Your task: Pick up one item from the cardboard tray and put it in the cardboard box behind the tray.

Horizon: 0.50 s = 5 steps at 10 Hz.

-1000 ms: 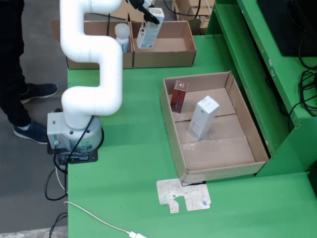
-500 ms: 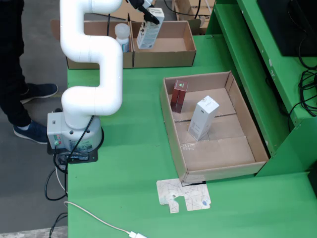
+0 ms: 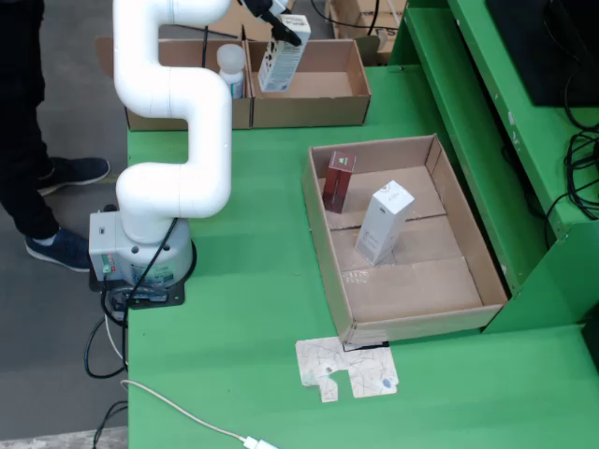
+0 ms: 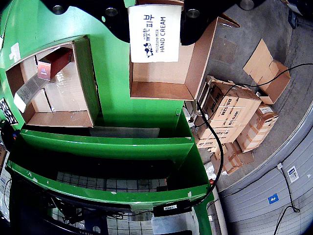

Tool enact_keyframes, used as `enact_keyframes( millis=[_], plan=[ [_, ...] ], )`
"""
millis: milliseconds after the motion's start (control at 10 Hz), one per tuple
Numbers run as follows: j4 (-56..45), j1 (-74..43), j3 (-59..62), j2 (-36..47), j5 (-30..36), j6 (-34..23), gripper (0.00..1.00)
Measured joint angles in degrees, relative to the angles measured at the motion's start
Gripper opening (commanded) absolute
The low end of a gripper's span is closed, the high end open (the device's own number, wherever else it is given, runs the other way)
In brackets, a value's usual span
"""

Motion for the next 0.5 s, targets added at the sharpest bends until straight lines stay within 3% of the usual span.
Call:
enact_keyframes(
  millis=[500],
  plan=[
    [0.0,0.0,0.09,0.0,-0.18,0.0,1.0]
  ],
)
